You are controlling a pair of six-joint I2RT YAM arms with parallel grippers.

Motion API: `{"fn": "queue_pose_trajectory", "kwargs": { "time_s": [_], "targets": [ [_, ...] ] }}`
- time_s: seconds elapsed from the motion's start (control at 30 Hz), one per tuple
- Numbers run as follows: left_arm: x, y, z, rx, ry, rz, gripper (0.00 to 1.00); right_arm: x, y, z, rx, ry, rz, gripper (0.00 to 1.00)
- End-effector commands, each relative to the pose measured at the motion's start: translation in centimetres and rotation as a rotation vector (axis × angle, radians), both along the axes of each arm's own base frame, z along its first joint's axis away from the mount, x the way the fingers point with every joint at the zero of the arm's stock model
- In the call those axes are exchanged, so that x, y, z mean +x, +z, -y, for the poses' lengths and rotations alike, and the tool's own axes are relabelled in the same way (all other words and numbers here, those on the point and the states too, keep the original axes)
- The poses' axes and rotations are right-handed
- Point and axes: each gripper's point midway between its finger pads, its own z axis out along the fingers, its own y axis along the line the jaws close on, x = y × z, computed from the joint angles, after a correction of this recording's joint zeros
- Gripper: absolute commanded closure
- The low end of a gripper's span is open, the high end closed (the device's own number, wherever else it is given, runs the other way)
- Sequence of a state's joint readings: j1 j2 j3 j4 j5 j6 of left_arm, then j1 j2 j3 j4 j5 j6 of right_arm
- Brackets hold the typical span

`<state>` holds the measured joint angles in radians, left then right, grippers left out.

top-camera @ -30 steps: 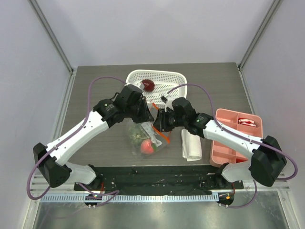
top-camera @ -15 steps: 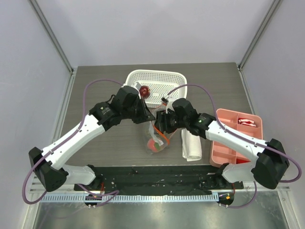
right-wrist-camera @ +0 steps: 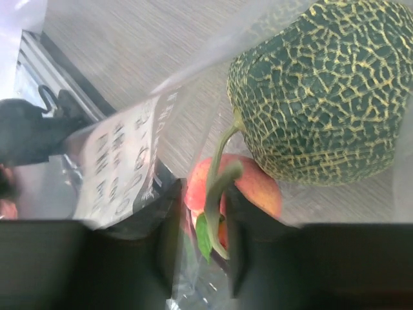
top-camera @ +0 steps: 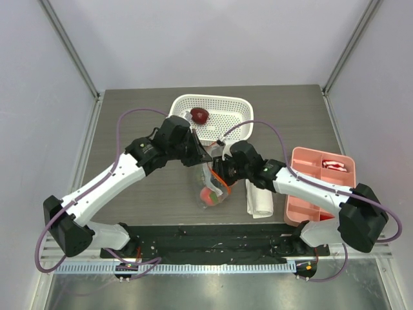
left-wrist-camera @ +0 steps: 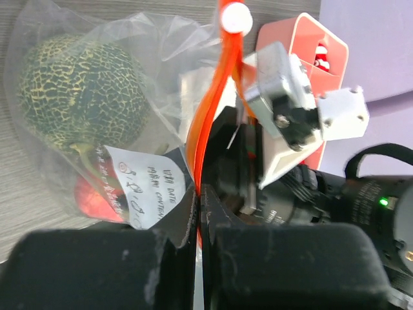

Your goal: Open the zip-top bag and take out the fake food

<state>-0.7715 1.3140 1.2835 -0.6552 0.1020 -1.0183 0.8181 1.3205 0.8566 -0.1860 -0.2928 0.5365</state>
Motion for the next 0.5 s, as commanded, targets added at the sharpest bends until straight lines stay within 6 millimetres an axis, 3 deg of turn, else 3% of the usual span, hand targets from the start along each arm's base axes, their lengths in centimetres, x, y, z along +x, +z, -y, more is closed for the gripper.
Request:
{"fn": "queue_pose_trajectory", "kwargs": {
  "time_s": [0.0,0.03,0.13,0.27,0.4,0.47],
  "targets": [
    [-0.2,2.1,0.9,-0.068,-0.028,0.040,1.00,1.0,1.2,-1.4,0.053,-0.017,0.036,0.75],
    [-0.3,1.9,0.7,-0.065,-0.027,0.039,1.00,1.0,1.6,-1.5,0.065,-0.027,0.027,0.88],
    [-0.9,0.7,0.2,-0.038,-0.040,0.023,1.00,1.5,2.9,-1.5,0.082,-0.068,0.024,0.99],
    [-1.9,-0.9,-0.6,-0.007,-0.063,0.004,1.00,2.5,5.3,-1.1,0.066,-0.136,0.032,0.99],
    [-3.2,-2.8,-1.4,0.009,-0.075,-0.038,1.00,3.6,6.4,-0.8,0.032,-0.200,0.034,0.99],
    [-3.5,-2.7,-1.8,0.003,-0.071,-0.032,1.00,3.9,6.8,-0.6,0.024,-0.217,0.028,0.99]
  ]
}}
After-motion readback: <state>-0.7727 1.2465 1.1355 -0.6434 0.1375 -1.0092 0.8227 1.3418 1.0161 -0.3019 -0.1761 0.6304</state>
